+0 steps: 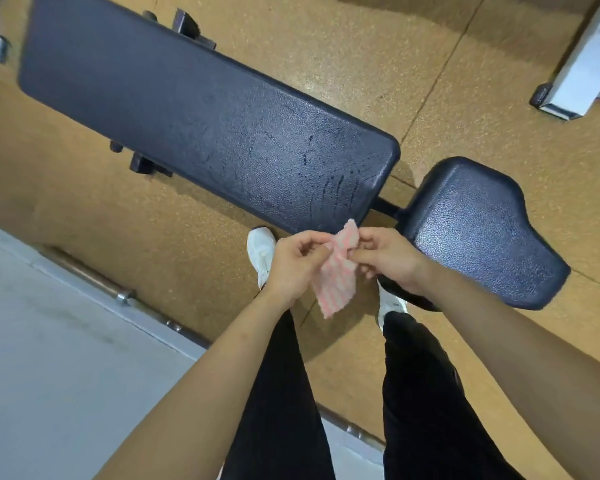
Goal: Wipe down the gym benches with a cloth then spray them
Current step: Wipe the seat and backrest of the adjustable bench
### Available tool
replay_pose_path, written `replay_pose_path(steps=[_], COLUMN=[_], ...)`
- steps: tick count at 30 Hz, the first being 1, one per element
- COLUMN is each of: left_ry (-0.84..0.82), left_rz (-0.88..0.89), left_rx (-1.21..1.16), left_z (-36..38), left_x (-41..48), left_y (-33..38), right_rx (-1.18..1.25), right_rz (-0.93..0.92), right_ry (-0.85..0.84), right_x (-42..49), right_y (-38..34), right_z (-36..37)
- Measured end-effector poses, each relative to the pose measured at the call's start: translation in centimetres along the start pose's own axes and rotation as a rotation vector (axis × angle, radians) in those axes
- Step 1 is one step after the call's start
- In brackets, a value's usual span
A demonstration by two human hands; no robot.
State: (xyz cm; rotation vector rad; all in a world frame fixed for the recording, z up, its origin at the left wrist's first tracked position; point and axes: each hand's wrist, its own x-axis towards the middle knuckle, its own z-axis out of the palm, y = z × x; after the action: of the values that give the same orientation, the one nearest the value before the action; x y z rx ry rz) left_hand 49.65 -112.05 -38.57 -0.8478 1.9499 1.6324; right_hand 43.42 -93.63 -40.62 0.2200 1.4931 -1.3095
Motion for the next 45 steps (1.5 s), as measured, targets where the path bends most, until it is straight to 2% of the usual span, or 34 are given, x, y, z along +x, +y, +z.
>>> replay_pose_path(steps=[2,5,8,10,12,16,19,21,23,25,27,33,37,40,45], left_ry=[0.031,0.001,-0.034,-0.013,0.015,0.044,0.064,0.13,0.172,0.14,0.089,0.076,0.061,0.042,0.032], left_rz=[0.003,0.041,0.129,0.189,0.254,0.32,0.321,0.331,0.31,0.294,0.28,0.218,0.208,0.186,0.148], left_rx=[0.064,0.191,0.326,0.373,0.382,0.509,0.658,0.739,0.817,0.907,0.953,1.031,1.073,1.047,1.01], left_z=[-1.3,-3.5,-5.5,-6.6,-7.8,-11.1,-15.0,-17.8,-20.0,-20.9,-20.6,-19.4,-19.6,-19.3,-19.2], left_x=[1.3,3.7,6.5,8.4,10.3,12.1,11.5,11.0,11.0,11.2,11.5,11.3,11.4,11.3,11.4], left_y=[-0.4,-0.7,-0.2,0.4,1.1,1.1,-0.2,-1.9,-3.6,-4.8,-5.2,-5.3,-4.9,-4.4,-4.0], right_rx=[0.016,-0.074,-0.106,-0.195,-0.247,-0.484,-0.83,-1.029,-1.084,-1.144,-1.227,-1.331,-1.26,-1.237,-1.288], right_rz=[-0.01,-0.004,-0.038,-0.146,-0.268,-0.218,-0.248,-0.137,0.022,0.111,0.125,0.021,0.092,0.076,-0.007], right_ry=[0.236,0.678,0.906,1.05,1.114,1.087,0.916,0.804,0.769,0.756,0.705,0.528,0.669,0.722,0.702], right_x=[1.1,2.5,3.6,4.5,5.7,8.4,10.8,12.6,13.9,14.2,14.1,13.1,13.8,14.6,16.1], right_y=[0.1,-0.1,-1.1,-2.1,-3.1,-3.7,-3.7,-2.8,-1.4,0.0,1.0,0.5,-2.6,-5.7,-7.2], right_z=[0.6,1.5,4.2,6.3,8.0,10.2,10.9,10.3,10.1,11.1,12.6,10.1,4.0,-0.4,0.2])
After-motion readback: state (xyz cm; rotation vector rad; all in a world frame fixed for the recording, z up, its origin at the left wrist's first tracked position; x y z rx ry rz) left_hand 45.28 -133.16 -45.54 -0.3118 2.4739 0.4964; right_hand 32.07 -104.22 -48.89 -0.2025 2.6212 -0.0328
